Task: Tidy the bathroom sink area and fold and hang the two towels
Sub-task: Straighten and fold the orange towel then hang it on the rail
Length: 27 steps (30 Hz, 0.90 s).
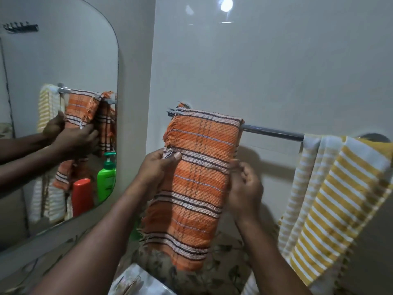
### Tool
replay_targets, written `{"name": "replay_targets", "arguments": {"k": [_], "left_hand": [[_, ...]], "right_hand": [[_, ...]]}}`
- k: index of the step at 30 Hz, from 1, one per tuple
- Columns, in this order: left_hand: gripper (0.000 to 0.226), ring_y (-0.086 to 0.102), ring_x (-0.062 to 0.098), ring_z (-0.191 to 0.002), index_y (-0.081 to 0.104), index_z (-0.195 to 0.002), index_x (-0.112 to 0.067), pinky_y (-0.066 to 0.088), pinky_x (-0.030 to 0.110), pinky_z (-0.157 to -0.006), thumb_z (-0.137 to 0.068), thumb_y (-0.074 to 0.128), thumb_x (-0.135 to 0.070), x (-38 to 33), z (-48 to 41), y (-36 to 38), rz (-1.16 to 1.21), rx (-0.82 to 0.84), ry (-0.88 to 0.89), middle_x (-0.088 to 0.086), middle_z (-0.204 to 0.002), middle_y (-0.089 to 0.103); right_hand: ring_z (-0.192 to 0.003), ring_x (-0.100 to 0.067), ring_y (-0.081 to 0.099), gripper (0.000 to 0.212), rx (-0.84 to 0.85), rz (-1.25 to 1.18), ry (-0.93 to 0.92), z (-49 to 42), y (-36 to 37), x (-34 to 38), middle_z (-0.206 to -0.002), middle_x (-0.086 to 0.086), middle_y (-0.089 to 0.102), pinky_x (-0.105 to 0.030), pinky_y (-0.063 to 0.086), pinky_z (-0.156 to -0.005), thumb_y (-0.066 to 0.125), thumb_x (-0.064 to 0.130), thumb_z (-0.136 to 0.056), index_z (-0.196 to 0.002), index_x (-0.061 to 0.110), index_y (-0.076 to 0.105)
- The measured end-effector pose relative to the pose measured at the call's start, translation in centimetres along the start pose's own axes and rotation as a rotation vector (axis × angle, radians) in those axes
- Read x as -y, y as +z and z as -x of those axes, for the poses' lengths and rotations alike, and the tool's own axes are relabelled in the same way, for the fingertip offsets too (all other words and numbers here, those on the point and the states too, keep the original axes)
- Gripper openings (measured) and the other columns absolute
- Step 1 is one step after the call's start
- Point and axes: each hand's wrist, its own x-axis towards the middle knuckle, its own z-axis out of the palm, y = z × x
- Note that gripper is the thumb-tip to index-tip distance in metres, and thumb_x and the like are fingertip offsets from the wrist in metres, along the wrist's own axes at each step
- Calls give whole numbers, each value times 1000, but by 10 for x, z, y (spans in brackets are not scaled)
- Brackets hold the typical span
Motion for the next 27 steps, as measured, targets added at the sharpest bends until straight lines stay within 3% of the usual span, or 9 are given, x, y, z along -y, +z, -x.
{"name": "replay_targets", "arguments": {"k": [3, 6, 8, 10, 12, 17, 21, 23, 27], "left_hand": [[17, 79, 29, -73, 82, -90, -12, 64, 36, -61, -99, 68, -13, -2, 1, 2, 31, 1, -4, 17, -92, 81], [14, 77, 35, -80, 79, -100, -9, 66, 43, -72, -102, 65, -13, -1, 0, 3, 36, -7, -3, 23, -101, 79], [15, 75, 39, -85, 79, -103, -10, 63, 49, -80, -103, 64, -13, 1, -2, 4, 41, -18, 3, 25, -106, 78], [16, 74, 42, -91, 80, -104, -13, 61, 54, -87, -104, 64, -15, 3, -4, 5, 43, -19, 3, 26, -112, 78], [16, 77, 41, -92, 81, -104, -17, 64, 53, -86, -103, 66, -21, 3, -5, 6, 51, -4, 9, 24, -113, 78], [24, 79, 36, -102, 79, -111, -29, 65, 45, -85, -92, 78, -42, 0, -5, 12, -44, 120, 91, 14, -117, 80], [47, 78, 33, -109, 75, -117, -29, 65, 41, -91, -75, 94, -42, 0, -1, 11, -206, 265, 50, 9, -122, 79], [47, 78, 29, -108, 76, -116, -28, 63, 38, -92, -74, 95, -36, 3, 4, 8, -282, 314, -15, 6, -121, 80], [19, 80, 28, -99, 84, -103, -23, 63, 33, -83, -85, 87, -19, 18, 14, 4, -268, 199, -87, 6, -110, 83]], "right_hand": [[-94, -15, 73, 23, -245, 240, -97, -4, -7, 1, -96, 24, 72, -17, 51, -72, 61, 48, -98, -115, 35, 69], [-94, -18, 71, 56, -39, 430, -109, -23, -12, 5, -115, 12, 74, -32, 57, -82, 74, 23, -89, -142, 34, 56], [-92, -18, 70, 49, 80, 494, -36, -38, -9, 9, -99, 10, 71, -30, 55, -80, 73, 13, -83, -128, 28, 62], [-86, -36, 68, 17, 86, 665, 6, -47, -5, 9, -79, -4, 64, -33, 46, -67, 67, 3, -79, -82, 17, 58], [-79, -45, 65, 32, 55, 744, 11, -47, -4, 1, -75, -18, 63, -34, 37, -62, 64, -2, -78, -63, 15, 42], [-84, -41, 72, 17, 41, 739, 42, -21, -17, -27, -82, -14, 73, -34, 43, -63, 69, 11, -92, -75, 9, 68], [-69, -1, 62, 33, 143, 415, 102, -8, -18, -35, -74, 15, 76, -14, 43, -55, 63, 20, -101, -72, 31, 75], [-73, -11, 64, 37, 192, 510, 102, -8, -20, -34, -82, 7, 78, -8, 35, -54, 53, 33, -101, -71, 30, 73], [-93, -25, 75, 40, 283, 771, 13, -13, -25, -44, -96, -4, 80, -22, 44, -64, 46, 52, -95, -86, 25, 74]]}}
